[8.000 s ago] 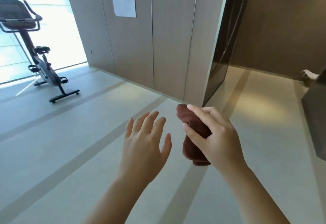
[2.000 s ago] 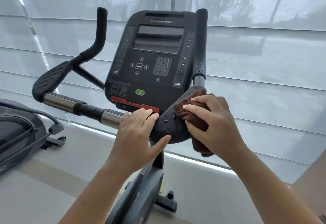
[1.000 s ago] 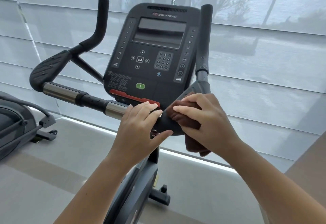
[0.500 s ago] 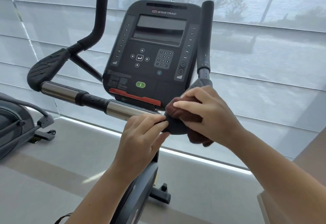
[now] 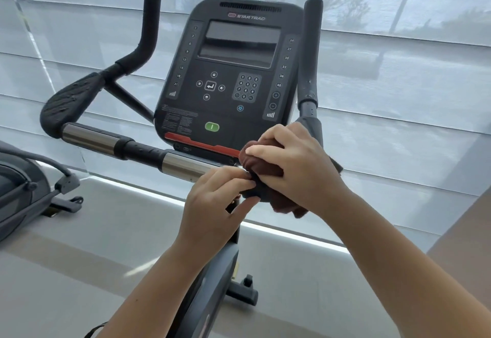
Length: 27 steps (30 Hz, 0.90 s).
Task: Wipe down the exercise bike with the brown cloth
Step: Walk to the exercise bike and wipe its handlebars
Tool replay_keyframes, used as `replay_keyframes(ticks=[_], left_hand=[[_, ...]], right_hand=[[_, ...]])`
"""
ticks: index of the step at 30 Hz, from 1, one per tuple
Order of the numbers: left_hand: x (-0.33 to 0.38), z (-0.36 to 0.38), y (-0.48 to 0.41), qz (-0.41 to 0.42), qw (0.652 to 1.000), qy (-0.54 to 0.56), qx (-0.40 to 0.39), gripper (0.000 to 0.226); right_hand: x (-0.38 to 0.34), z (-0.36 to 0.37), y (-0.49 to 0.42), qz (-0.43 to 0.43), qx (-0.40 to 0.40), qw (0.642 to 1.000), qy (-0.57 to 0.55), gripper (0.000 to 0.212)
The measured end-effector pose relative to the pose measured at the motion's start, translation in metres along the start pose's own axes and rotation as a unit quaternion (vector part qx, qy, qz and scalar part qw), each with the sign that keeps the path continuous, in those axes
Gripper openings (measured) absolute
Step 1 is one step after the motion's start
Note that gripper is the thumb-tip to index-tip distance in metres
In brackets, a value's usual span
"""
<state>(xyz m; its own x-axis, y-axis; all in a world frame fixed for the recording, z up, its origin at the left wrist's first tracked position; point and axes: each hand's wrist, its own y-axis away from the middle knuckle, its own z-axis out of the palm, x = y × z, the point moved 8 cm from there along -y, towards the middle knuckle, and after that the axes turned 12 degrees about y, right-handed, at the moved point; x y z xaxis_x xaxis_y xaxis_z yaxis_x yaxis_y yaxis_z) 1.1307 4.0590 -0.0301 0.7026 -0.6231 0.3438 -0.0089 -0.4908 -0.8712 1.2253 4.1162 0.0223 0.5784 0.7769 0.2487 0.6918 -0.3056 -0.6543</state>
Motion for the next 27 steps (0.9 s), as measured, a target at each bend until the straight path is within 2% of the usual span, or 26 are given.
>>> replay_keyframes(ticks=[8, 10, 13, 16, 22, 27], left_hand=[[-0.007, 0.0, 0.001, 0.008, 0.999, 0.007, -0.03, 0.025], [-0.009, -0.002, -0.001, 0.006, 0.999, 0.008, -0.037, 0.026], [-0.011, -0.003, -0.004, 0.007, 0.999, 0.005, -0.042, 0.026], [-0.012, -0.002, -0.004, 0.01, 0.999, 0.016, -0.039, 0.025], [-0.012, -0.003, -0.002, 0.019, 0.999, 0.026, -0.024, 0.024], [-0.012, -0.003, -0.002, 0.024, 0.999, 0.029, -0.017, 0.022]], right_hand=[[0.007, -0.023, 0.041, -0.009, 0.009, 0.998, -0.062, 0.027], [0.028, -0.031, 0.028, 0.04, 0.024, 0.995, -0.087, 0.029], [0.064, -0.025, 0.0, 0.124, 0.032, 0.99, -0.055, 0.033], [0.057, 0.0, -0.008, 0.124, -0.012, 0.992, -0.02, 0.036], [0.008, -0.018, 0.045, 0.1, 0.027, 0.994, -0.028, 0.026], [0.019, -0.032, 0.037, 0.111, 0.02, 0.991, -0.072, 0.029]])
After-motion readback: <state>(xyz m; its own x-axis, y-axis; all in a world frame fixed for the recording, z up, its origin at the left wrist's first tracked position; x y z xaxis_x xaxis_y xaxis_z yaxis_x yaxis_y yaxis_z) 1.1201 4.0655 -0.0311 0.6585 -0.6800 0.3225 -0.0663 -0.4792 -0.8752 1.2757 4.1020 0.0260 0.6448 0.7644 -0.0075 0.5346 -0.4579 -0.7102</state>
